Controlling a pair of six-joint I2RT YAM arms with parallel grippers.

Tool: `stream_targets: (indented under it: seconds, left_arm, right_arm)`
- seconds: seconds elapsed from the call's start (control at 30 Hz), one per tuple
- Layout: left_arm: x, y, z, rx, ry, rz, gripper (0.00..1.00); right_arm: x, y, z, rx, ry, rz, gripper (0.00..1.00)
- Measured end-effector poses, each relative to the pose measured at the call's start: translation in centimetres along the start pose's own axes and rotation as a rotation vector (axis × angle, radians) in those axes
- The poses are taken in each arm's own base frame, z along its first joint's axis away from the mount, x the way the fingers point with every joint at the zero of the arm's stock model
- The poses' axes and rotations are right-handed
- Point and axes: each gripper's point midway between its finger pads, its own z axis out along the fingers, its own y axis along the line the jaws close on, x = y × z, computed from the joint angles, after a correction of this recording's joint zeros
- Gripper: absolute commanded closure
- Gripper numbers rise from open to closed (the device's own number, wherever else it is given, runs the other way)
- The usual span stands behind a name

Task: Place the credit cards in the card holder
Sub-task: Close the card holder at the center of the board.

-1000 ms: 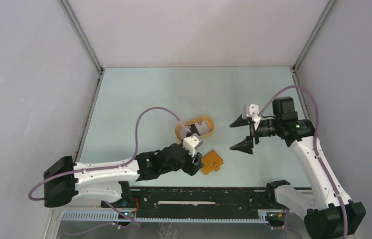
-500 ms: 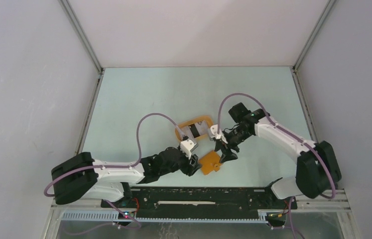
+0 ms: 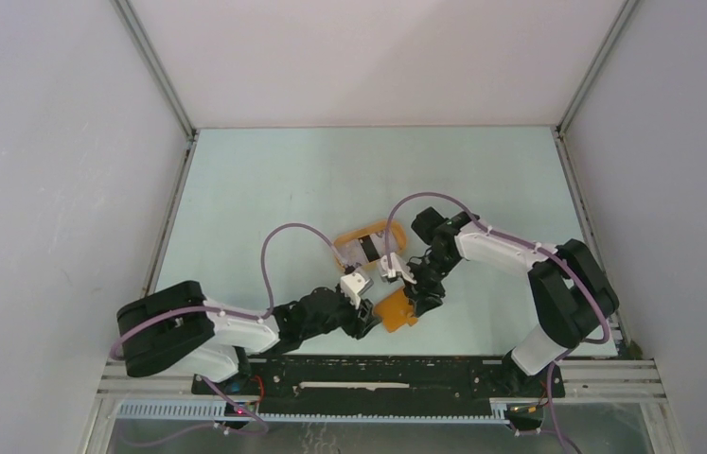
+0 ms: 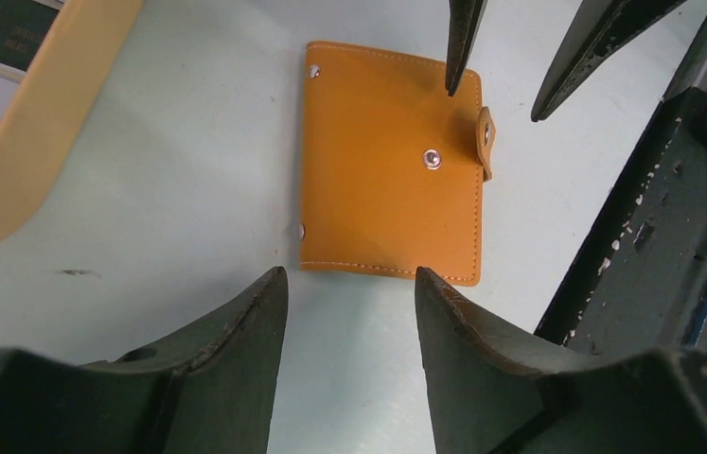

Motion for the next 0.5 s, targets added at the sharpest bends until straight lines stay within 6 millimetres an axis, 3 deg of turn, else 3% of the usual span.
stream_targets:
  seconds: [0.5]
  left_arm:
    - [0.79, 0.18, 0.15, 0.023, -0.063, -0.008, 0.45]
  right_arm:
    - [-0.13, -0.14, 0.98, -0.012, 0.047, 0.021, 0.65]
